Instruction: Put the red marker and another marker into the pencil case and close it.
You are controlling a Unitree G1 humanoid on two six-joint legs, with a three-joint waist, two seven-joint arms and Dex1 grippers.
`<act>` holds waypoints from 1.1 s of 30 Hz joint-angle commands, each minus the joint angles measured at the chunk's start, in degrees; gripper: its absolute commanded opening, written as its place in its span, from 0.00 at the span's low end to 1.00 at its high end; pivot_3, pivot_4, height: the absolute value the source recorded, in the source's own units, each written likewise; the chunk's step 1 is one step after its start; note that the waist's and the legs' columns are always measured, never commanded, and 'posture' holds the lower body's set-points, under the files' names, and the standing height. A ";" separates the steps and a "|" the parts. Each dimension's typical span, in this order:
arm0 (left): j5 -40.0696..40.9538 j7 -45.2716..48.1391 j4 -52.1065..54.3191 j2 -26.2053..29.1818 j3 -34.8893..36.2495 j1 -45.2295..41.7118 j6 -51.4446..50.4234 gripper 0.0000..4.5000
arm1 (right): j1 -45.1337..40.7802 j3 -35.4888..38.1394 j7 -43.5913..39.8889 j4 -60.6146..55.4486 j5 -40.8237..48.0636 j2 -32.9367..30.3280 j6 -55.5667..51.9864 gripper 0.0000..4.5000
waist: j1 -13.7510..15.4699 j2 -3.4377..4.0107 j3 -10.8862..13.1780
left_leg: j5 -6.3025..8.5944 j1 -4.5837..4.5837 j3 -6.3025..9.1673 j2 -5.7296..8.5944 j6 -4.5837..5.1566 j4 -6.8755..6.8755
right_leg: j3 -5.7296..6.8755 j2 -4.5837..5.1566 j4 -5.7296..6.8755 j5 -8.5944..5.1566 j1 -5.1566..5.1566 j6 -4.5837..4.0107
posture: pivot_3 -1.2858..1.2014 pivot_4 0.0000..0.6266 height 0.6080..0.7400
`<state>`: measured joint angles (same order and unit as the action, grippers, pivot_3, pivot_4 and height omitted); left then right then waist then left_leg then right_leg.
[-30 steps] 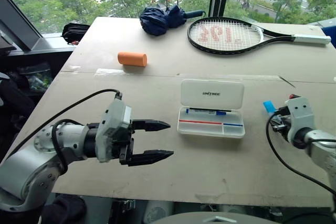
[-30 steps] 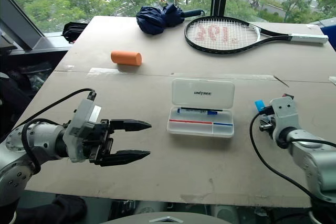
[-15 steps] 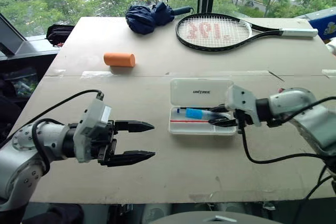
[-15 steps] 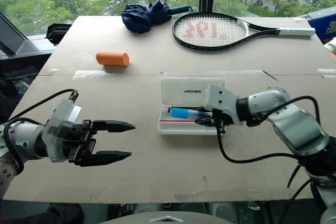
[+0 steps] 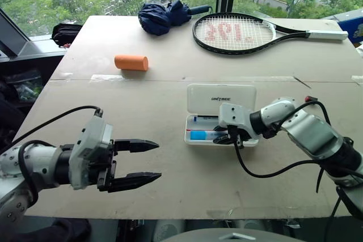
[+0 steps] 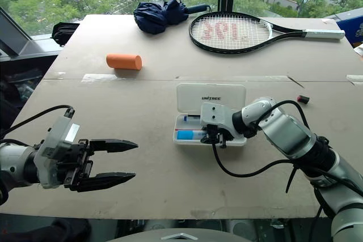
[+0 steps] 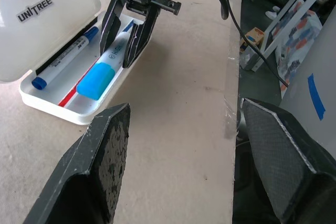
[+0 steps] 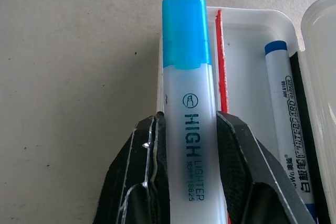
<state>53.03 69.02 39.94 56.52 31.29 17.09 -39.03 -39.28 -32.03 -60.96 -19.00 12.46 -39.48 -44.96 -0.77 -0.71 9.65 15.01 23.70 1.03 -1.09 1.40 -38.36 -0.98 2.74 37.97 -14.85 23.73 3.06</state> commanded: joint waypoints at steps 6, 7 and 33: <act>-0.41 1.01 0.25 -0.39 0.88 0.76 2.85 0.76 | 0.30 5.10 -2.93 -5.04 3.17 -1.57 -1.28 0.88 | 0.18 0.01 0.01 | 0.00 0.02 0.04 0.02 0.00 -0.01 | 0.04 0.02 -0.02 0.00 -0.02 0.00 | 0.52 0.24 0.94; -0.04 0.75 0.25 -0.45 0.33 0.20 2.83 0.76 | 1.72 10.11 -2.81 -6.85 6.88 -2.11 -3.40 0.88 | 0.15 0.00 0.00 | 0.00 0.01 0.04 0.02 0.00 -0.01 | 0.04 0.03 -0.02 0.00 -0.03 0.00 | 0.52 0.24 0.94; 3.13 -8.58 3.55 -5.33 -14.16 -12.45 3.58 0.76 | -14.38 14.64 -2.88 59.38 -19.85 -14.30 24.18 0.88 | -1.31 0.28 0.05 | 0.00 -0.17 -0.57 -0.07 0.03 0.05 | -0.38 -0.16 0.02 0.00 -0.05 0.01 | 0.52 0.24 0.94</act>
<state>55.38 60.84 41.22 51.41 15.56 4.34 -36.58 -51.98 -17.44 -63.00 37.63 -5.62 -53.32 -23.02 -2.08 -0.44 9.69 15.01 23.54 0.46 -1.16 1.43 -38.33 -1.34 2.61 37.99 -14.85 23.67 3.07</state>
